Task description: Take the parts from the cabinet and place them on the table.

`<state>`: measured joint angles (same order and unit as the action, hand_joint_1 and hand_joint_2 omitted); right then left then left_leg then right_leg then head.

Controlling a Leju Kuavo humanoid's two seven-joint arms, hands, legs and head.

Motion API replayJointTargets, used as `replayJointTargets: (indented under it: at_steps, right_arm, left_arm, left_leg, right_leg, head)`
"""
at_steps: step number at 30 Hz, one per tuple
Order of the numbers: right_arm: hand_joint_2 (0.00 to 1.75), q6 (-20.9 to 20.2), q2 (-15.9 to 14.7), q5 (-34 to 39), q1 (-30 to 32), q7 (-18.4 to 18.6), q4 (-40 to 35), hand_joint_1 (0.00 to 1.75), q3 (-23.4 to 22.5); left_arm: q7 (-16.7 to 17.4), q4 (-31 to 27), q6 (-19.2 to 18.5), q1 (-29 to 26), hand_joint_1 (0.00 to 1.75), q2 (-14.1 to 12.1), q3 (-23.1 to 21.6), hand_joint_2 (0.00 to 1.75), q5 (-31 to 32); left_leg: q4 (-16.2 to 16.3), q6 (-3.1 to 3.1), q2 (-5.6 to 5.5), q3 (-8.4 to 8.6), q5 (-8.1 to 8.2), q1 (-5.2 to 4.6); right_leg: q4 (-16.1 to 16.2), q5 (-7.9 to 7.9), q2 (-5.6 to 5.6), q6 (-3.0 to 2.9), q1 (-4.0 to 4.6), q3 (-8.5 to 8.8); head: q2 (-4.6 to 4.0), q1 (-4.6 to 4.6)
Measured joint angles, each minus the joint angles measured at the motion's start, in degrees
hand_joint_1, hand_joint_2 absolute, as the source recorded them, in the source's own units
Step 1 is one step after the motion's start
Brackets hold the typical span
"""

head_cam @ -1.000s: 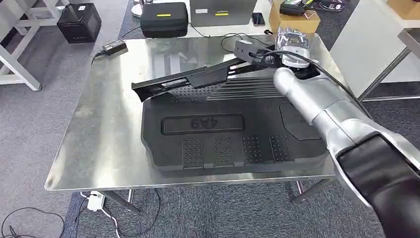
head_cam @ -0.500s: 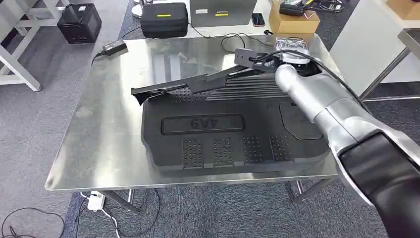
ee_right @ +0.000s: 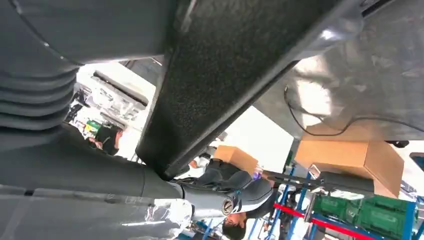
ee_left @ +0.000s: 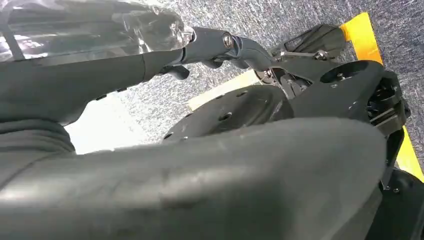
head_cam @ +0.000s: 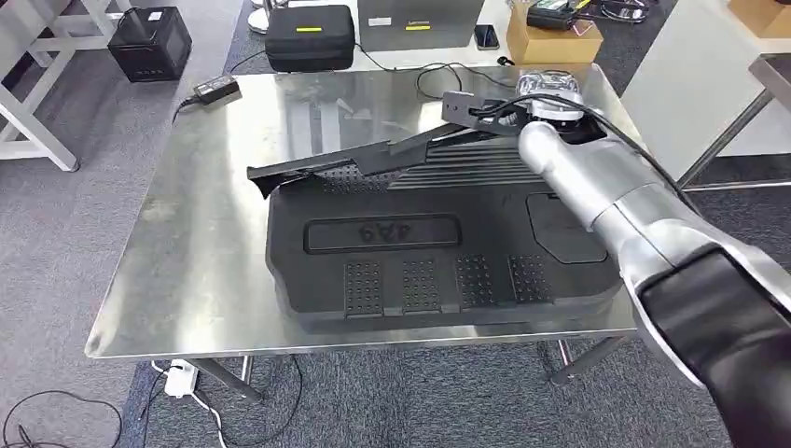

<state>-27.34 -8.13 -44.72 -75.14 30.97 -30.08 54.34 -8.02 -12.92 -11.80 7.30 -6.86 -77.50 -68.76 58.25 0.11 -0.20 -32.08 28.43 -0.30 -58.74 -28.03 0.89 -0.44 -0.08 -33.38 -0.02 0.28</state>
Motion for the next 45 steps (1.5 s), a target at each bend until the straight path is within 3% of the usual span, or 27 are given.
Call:
replayJointTargets:
  at_steps: [9, 17, 32, 35, 39, 45]
  right_arm:
    - [0.0, -8.8, -1.0, 4.8, -1.5, 3.1, 0.1, 0.0, 3.5]
    - [0.0, -15.8, -2.7, 10.8, -2.1, 3.4, -0.1, 0.0, 8.5]
    - [0.0, -18.3, -6.9, 23.7, -1.9, 4.3, -3.2, 0.0, 16.1]
    - [0.0, -16.5, -7.5, 23.9, -1.9, 4.3, -4.2, 0.0, 17.6]
    - [0.0, -6.0, -7.6, 22.1, -2.1, 4.3, -4.6, 0.0, 18.5]
    - [0.0, -4.4, -7.6, 21.9, -2.2, 4.3, -4.9, 0.0, 19.7]
  left_arm:
    - [-0.4, 0.0, 0.0, 0.0, 0.0, 0.0, 0.0, 1.75, 0.8]
    - [-0.5, 0.0, 0.9, 0.0, 0.0, 0.0, 0.0, 1.75, 1.1]
    - [-0.3, 0.0, 0.9, 0.2, 0.0, 0.0, 0.0, 1.75, 2.8]
    - [-0.3, 0.0, 1.0, 0.3, 0.0, 0.0, 0.0, 1.75, 2.9]
    - [-1.2, 0.0, 1.6, 0.2, 0.0, 0.0, 0.0, 1.75, 2.8]
    - [-1.3, 0.0, 1.7, 0.2, 0.0, 0.0, 0.0, 1.75, 2.8]
  left_leg:
    - [0.0, 0.0, 0.0, 0.02, 0.0, 0.0]
    - [0.0, 0.0, 0.01, 0.07, 0.0, -0.01]
    - [0.0, 0.01, 0.02, 0.07, 0.0, -0.01]
    - [0.0, 0.01, 0.02, 0.07, 0.0, -0.01]
    - [0.0, 0.01, 0.02, 0.07, 0.0, 0.0]
    - [0.0, 0.01, 0.01, 0.08, 0.0, 0.0]
  right_leg:
    - [0.0, 0.0, 0.0, 0.0, 0.0, 0.02]
    - [0.0, 0.0, 0.04, 0.0, 0.0, 0.06]
    - [0.0, 0.0, 0.03, 0.0, -0.04, 0.06]
    - [0.0, 0.0, 0.03, 0.01, -0.04, 0.07]
    - [0.0, 0.0, 0.03, 0.0, -0.04, 0.08]
    - [0.0, 0.0, 0.02, 0.0, -0.04, 0.09]
  head:
    - [0.0, 0.0]
    - [0.0, -0.04]
    - [0.0, -0.11]
    - [0.0, -0.11]
    - [0.0, -0.11]
    - [0.0, -0.11]
